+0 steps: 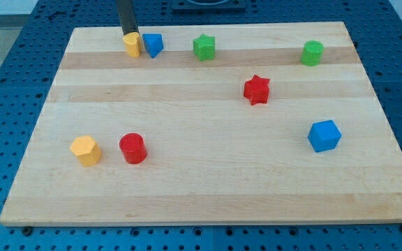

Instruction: Slide the yellow heart a bit down

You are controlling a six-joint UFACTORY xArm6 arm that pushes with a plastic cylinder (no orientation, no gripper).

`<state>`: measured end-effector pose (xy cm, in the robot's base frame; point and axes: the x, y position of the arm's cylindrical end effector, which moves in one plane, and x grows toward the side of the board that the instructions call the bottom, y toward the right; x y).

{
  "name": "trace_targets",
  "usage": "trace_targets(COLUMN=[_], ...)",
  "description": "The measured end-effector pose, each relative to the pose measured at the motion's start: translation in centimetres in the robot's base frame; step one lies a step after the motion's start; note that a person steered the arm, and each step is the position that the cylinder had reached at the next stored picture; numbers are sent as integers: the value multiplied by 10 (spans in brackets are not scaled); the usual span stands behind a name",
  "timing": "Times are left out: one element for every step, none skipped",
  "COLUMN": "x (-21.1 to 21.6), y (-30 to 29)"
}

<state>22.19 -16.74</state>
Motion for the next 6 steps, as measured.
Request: trace_targets(x=[22, 52, 91, 134, 159, 197], y=[0, 1, 25, 55, 74, 115])
